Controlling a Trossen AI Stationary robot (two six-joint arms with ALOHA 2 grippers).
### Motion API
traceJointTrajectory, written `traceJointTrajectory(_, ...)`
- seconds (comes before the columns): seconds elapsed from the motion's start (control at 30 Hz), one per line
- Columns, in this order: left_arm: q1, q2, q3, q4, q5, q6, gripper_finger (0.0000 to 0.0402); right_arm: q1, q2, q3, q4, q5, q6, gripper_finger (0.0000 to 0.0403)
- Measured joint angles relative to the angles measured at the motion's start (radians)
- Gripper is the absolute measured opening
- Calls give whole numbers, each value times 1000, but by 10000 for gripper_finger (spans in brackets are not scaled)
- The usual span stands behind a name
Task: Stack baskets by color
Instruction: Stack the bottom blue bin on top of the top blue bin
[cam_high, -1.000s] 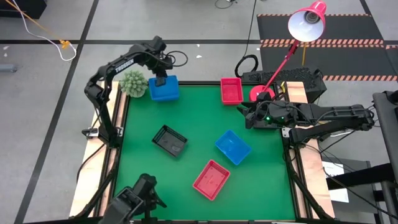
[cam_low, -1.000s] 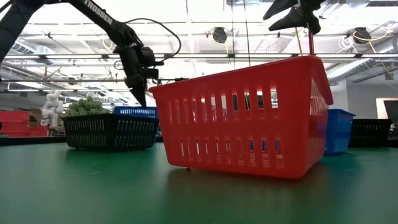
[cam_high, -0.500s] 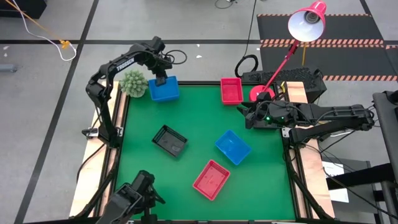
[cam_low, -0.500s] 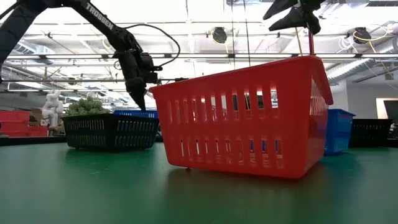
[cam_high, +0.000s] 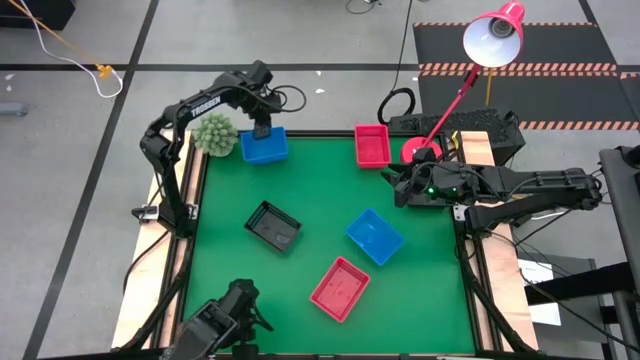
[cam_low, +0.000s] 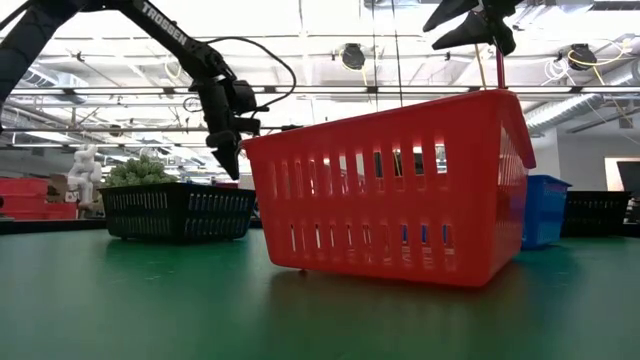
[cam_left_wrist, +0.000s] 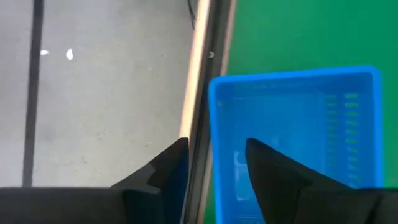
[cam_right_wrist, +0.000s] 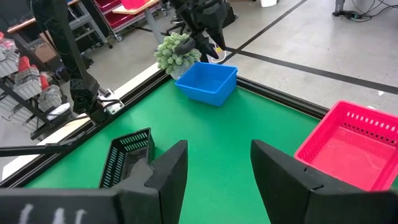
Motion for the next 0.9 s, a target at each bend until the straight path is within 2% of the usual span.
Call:
traceJointTrajectory(0.13,-8,0,0,-1,-8,-62,167,0,0,0,0,1,2,171)
traceJointTrajectory(0.27,-36,-6,0,-141,9,-185,159,0,0,0,0,1,1,171)
traceJointTrajectory(0.43,-120,-19,-1,-328,61,-221,88,0,0,0,0,11,2,171)
traceJointTrajectory(0.53,-162,-22,-25,-336,63,-213,32,-1,0,0,-1,37,-3,171)
traceJointTrajectory(0.6,-175,-22,-55,-336,63,-225,9,-6,0,0,-3,52,-13,171)
traceJointTrajectory(0.9,-194,-22,-187,-275,6,-306,4,-13,0,0,-6,53,-19,171)
